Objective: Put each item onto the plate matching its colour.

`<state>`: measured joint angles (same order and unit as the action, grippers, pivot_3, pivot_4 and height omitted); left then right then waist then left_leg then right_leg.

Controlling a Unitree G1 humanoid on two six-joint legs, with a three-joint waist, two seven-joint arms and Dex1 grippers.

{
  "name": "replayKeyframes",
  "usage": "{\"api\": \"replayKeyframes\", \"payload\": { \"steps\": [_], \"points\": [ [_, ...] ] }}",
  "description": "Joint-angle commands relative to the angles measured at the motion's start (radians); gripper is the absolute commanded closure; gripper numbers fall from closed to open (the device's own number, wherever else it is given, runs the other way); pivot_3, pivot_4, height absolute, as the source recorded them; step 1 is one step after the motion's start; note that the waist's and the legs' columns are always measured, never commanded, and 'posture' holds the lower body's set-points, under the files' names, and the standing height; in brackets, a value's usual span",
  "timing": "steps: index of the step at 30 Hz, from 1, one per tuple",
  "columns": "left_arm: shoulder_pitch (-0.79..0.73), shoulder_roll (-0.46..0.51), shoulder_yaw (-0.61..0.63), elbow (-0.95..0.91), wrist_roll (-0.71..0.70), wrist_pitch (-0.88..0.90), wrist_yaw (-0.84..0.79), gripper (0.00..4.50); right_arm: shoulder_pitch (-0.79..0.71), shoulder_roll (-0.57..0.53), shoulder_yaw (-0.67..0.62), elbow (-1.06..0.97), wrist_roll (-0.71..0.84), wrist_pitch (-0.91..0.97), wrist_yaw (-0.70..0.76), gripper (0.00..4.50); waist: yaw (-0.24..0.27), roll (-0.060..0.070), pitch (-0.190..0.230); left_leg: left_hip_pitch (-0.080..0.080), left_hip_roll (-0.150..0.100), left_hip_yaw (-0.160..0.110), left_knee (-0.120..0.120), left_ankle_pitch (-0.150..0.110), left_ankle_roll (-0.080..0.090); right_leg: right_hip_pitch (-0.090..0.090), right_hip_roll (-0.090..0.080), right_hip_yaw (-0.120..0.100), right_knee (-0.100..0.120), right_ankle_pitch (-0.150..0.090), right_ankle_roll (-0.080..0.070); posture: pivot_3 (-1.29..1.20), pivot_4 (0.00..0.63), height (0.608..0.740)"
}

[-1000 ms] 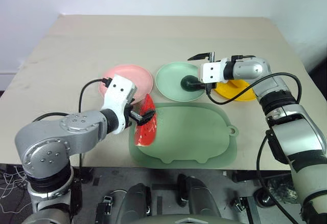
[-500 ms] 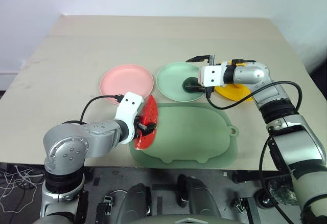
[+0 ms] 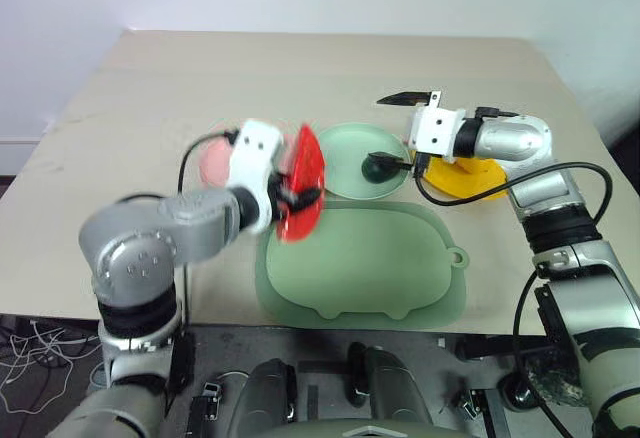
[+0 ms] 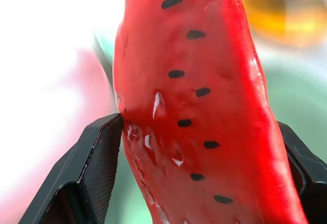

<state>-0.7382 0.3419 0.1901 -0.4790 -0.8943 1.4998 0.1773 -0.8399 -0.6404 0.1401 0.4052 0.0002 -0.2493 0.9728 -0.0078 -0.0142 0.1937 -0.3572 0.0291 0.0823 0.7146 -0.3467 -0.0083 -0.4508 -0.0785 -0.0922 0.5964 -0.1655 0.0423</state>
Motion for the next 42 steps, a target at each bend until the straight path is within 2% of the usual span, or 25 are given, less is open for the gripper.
{"api": "replayKeyframes", "payload": {
  "steps": [1, 4, 6, 11, 15, 17, 19, 20, 25, 30, 34, 36, 40, 42],
  "points": [
    [-0.039, 0.051, -0.031, 0.143, 0.146, -0.109, -0.018, 1.11, 0.082, -0.036, -0.086, -0.217, 0.177, 0.239, 0.057, 0.00, 0.000, 0.000, 0.000, 0.000, 0.000, 0.000, 0.000, 0.000, 0.000, 0.000, 0.000, 0.000, 0.000, 0.000, 0.000, 0.00, 0.150, 0.740],
    [-0.088, 0.073, -0.087, 0.359, 0.274, -0.246, -0.063, 1.11, 0.284, -0.097, -0.124, -0.504, 0.342, 0.454, 0.111, 0.00, 0.005, 0.000, 0.000, 0.000, 0.000, 0.000, -0.001, 0.000, 0.000, 0.000, 0.000, -0.001, -0.001, 0.000, 0.000, 0.00, 0.150, 0.740],
    [-0.105, 0.081, -0.110, 0.454, 0.328, -0.313, -0.108, 1.11, 0.367, -0.110, -0.142, -0.621, 0.396, 0.536, 0.095, 0.00, 0.013, 0.000, 0.000, -0.001, 0.000, 0.000, -0.001, 0.000, 0.001, 0.000, 0.000, -0.002, -0.001, 0.000, 0.000, 0.00, 0.150, 0.740],
    [-0.117, 0.091, -0.172, 0.652, 0.433, -0.442, -0.234, 1.11, 0.528, -0.089, -0.144, -0.734, 0.368, 0.614, -0.019, 0.00, 0.020, -0.001, 0.000, 0.000, 0.000, 0.001, 0.000, -0.001, 0.002, -0.001, 0.000, -0.001, -0.001, 0.000, 0.000, 0.00, 0.150, 0.740],
    [-0.132, 0.078, -0.165, 0.727, 0.468, -0.478, -0.293, 1.11, 0.595, -0.078, -0.154, -0.764, 0.359, 0.626, -0.074, 0.00, 0.021, -0.002, 0.001, -0.002, 0.000, 0.002, 0.000, -0.002, 0.003, -0.001, -0.001, -0.001, -0.001, 0.000, 0.001, 0.00, 0.150, 0.740],
    [-0.138, 0.074, -0.161, 0.741, 0.481, -0.485, -0.312, 0.40, 0.603, -0.076, -0.156, -0.766, 0.357, 0.628, -0.093, 0.00, 0.021, -0.002, 0.001, -0.001, 0.000, 0.002, 0.000, -0.002, 0.003, -0.001, -0.001, -0.001, -0.001, 0.000, 0.001, 0.00, 0.150, 0.740],
    [-0.143, 0.065, -0.162, 0.748, 0.498, -0.490, -0.319, 0.05, 0.603, -0.081, -0.157, -0.758, 0.357, 0.626, -0.099, 0.00, 0.021, -0.002, 0.001, -0.001, 0.000, 0.001, 0.000, -0.002, 0.004, -0.001, -0.001, -0.001, -0.001, 0.000, 0.001, 0.00, 0.150, 0.740],
    [-0.144, 0.063, -0.163, 0.745, 0.507, -0.491, -0.322, 0.05, 0.603, -0.084, -0.155, -0.755, 0.356, 0.624, -0.100, 0.00, 0.021, -0.002, 0.001, -0.001, 0.000, 0.001, 0.000, -0.002, 0.004, -0.001, -0.001, -0.001, -0.001, 0.000, 0.001, 0.00, 0.150, 0.740],
    [-0.160, 0.008, -0.071, 0.646, 0.460, -0.460, -0.312, 0.05, 0.600, -0.110, -0.162, -0.706, 0.347, 0.599, -0.077, 0.00, 0.022, -0.004, 0.002, -0.002, 0.000, 0.001, 0.000, -0.004, 0.008, -0.001, -0.001, -0.001, -0.001, 0.000, 0.001, 0.00, 0.150, 0.740],
    [-0.170, -0.023, 0.044, 0.471, 0.397, -0.396, -0.272, 0.05, 0.562, -0.137, -0.178, -0.611, 0.338, 0.563, -0.040, 0.00, 0.020, -0.004, 0.002, -0.002, 0.000, 0.001, 0.001, -0.004, 0.008, -0.001, -0.001, -0.001, -0.001, 0.000, 0.001, 0.00, 0.150, 0.740],
    [-0.106, 0.041, 0.132, 0.266, 0.341, -0.348, -0.294, 0.05, 0.524, -0.147, -0.189, -0.535, 0.336, 0.546, -0.016, 0.00, 0.012, -0.004, 0.002, -0.001, 0.001, 0.001, 0.000, -0.004, 0.007, -0.001, 0.000, 0.000, -0.001, 0.000, 0.001, 0.00, 0.150, 0.740],
    [-0.017, 0.128, 0.114, 0.173, 0.362, -0.389, -0.351, 0.05, 0.511, -0.151, -0.202, -0.508, 0.341, 0.538, -0.003, 0.00, 0.009, -0.004, 0.002, 0.000, 0.001, 0.001, 0.000, -0.003, 0.005, -0.001, 0.000, 0.000, -0.001, 0.000, 0.001, 0.00, 0.150, 0.740],
    [0.331, 0.283, 0.125, -0.027, 0.372, -0.518, -0.523, 0.05, 0.496, -0.149, -0.223, -0.448, 0.336, 0.495, 0.009, 0.00, -0.003, -0.003, 0.002, 0.001, 0.002, 0.003, -0.003, -0.002, 0.003, -0.001, 0.000, 0.002, -0.001, -0.001, 0.001, 0.00, 0.150, 0.740],
    [0.529, 0.321, 0.142, -0.118, 0.366, -0.578, -0.602, 0.05, 0.503, -0.151, -0.238, -0.449, 0.351, 0.499, 0.020, 0.00, -0.003, -0.004, 0.002, 0.000, 0.002, 0.004, -0.003, -0.002, 0.003, -0.003, 0.000, 0.002, 0.000, -0.001, 0.001, 0.00, 0.150, 0.740]
  ]
}}
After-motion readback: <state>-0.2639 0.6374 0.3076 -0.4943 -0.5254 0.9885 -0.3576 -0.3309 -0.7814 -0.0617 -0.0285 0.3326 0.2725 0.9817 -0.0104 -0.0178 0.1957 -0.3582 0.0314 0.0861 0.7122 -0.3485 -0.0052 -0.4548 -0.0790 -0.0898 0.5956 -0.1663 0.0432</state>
